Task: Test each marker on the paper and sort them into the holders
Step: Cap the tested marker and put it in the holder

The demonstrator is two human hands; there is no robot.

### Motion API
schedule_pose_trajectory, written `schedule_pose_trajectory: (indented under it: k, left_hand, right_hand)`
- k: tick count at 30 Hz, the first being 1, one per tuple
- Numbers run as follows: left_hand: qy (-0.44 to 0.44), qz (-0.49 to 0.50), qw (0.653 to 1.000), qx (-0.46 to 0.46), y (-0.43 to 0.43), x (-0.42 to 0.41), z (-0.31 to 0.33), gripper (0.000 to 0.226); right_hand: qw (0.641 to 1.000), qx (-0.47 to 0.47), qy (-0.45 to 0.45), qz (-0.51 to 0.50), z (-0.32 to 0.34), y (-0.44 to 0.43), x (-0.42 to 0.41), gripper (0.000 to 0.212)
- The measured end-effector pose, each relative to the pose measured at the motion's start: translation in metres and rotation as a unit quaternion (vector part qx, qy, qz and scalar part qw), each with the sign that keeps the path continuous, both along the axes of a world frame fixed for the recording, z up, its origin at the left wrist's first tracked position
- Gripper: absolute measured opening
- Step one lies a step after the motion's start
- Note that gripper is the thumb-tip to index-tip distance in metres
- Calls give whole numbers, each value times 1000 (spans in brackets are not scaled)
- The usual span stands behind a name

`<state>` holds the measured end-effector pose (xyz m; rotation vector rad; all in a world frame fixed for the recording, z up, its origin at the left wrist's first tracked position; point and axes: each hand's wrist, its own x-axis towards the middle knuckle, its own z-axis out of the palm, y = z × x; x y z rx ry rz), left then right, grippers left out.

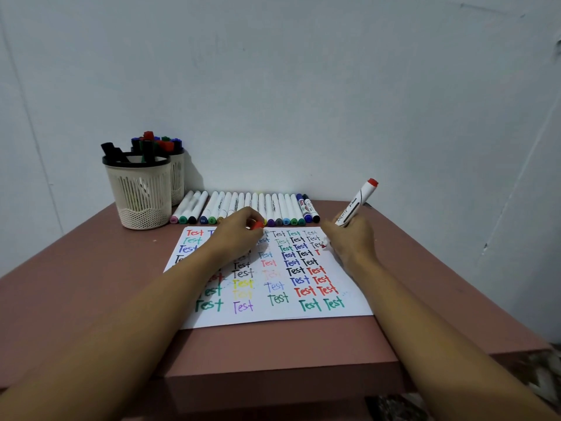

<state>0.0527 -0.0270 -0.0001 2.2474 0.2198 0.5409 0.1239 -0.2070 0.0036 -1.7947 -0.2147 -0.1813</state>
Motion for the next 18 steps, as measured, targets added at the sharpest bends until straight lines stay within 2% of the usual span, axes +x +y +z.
schedule_pose_trajectory:
  k: [6, 14, 18]
  left_hand:
    - [-2, -1, 1000, 0, 0, 0, 0, 12]
    - [1, -2, 1000, 1, 1, 0, -1, 12]
    - [-3, -1, 1000, 3, 1, 1, -1, 12]
  right_hand:
    - [999, -49, -2, -2, -1, 2, -1, 18]
    - [998, -54, 12, 10, -1, 2, -2, 15]
    - [1000, -29, -6, -3, 2, 0, -3, 22]
